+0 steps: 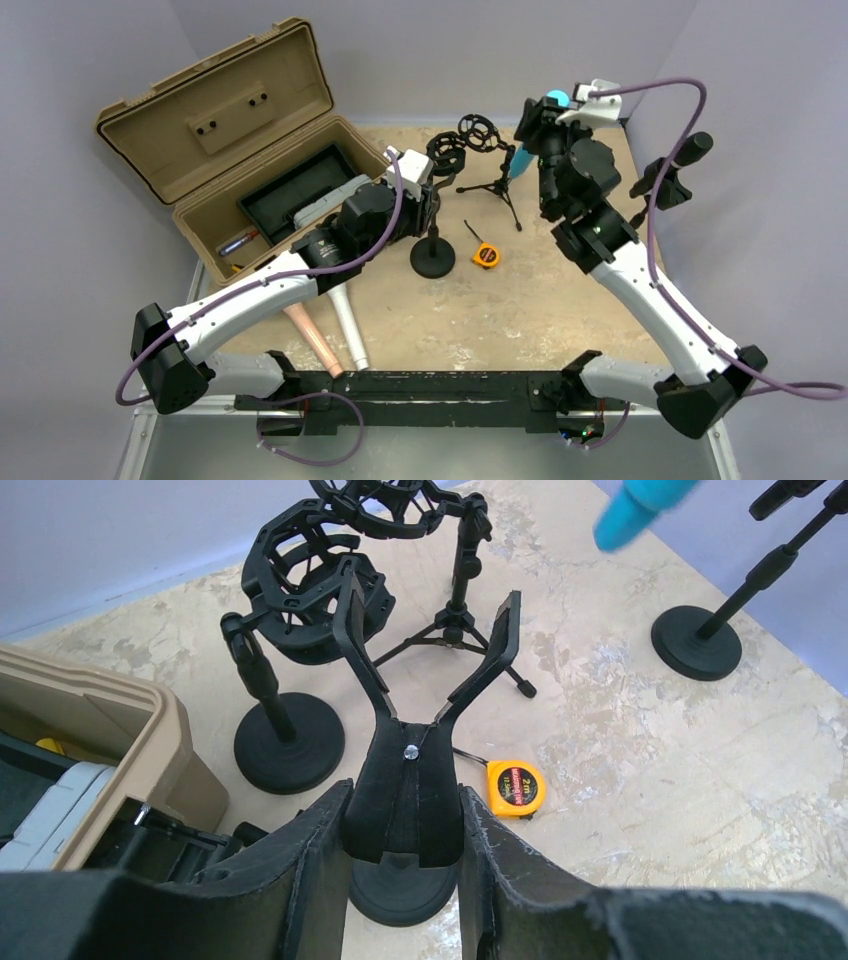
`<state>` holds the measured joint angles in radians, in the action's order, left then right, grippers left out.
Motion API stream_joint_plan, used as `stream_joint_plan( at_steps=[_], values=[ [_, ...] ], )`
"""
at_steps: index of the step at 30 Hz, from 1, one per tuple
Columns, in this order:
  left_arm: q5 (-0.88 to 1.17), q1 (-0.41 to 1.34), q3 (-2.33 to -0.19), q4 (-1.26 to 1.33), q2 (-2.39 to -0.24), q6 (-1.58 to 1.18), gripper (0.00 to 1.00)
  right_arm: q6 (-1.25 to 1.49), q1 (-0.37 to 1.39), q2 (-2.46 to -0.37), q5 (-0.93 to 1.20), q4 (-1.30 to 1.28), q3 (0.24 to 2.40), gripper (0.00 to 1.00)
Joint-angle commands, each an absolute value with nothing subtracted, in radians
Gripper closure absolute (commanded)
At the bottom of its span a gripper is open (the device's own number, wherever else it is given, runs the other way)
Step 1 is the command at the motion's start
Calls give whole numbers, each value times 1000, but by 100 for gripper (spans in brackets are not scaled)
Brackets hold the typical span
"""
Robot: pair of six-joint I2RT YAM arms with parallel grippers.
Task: Remove the microphone from the stand
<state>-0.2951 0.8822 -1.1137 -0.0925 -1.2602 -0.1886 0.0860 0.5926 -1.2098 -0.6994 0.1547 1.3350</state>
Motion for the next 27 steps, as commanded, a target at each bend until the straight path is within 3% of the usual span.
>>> stream_joint_plan(
  at_steps=[1,9,11,14,19,23,27],
  values=[
    [-272,877,-1128,-84,-1267,-172,100,190,607,-1112,-553,13,1201,100],
    [-284,877,-1188,-196,-1294,-217,96,512,607,-897,0,93,755,100],
    [-286,877,-1192,-211,-1293,-241,83,592,607,-888,157,196,657,100],
    [-273,877,-1215,-258,-1289,-267,54,709,630,-936,330,400,501,100],
    [-230,877,-1227,-297,-1236,-281,36,827,798,-1072,316,641,386,100],
    [-165,877,-1230,-348,-1162,-268,35,854,916,-1223,312,824,367,100],
    [-130,877,-1220,-446,-1048,-256,32,790,1047,-1341,173,823,445,100]
  ],
)
